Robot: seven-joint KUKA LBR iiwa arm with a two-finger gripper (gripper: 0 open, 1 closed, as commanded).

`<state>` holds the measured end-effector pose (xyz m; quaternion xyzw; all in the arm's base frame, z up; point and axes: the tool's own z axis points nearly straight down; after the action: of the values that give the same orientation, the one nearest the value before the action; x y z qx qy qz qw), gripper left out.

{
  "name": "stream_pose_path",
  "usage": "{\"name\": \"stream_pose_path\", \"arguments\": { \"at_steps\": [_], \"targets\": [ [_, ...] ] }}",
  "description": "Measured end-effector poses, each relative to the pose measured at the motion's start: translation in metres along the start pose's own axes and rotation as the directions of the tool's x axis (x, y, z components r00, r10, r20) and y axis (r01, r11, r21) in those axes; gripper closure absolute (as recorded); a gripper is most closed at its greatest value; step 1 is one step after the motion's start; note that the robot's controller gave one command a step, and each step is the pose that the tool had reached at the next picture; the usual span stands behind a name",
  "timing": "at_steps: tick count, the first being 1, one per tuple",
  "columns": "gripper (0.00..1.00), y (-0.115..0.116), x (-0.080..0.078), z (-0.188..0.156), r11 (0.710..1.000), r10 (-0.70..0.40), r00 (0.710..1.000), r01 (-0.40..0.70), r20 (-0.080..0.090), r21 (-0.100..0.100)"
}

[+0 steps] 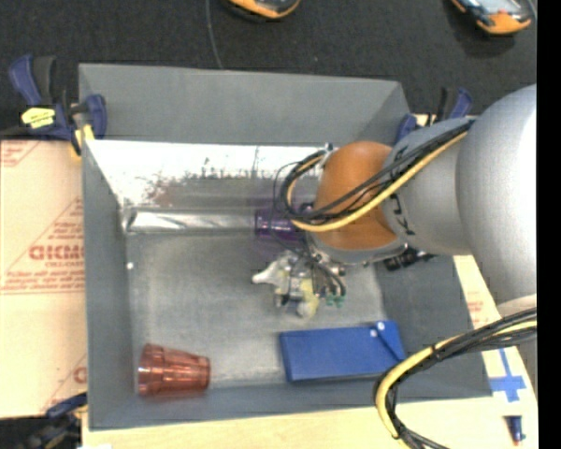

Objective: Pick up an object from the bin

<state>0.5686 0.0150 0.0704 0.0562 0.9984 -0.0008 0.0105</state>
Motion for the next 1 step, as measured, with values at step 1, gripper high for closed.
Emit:
{"name": "stream_pose_path", "arguments": {
  "at_steps": [1],
  "targets": [
    [1.0,0.0,0.0,0.0,1.0,-0.001,1.0,0.001,0.0,0.0]
  ]
}}
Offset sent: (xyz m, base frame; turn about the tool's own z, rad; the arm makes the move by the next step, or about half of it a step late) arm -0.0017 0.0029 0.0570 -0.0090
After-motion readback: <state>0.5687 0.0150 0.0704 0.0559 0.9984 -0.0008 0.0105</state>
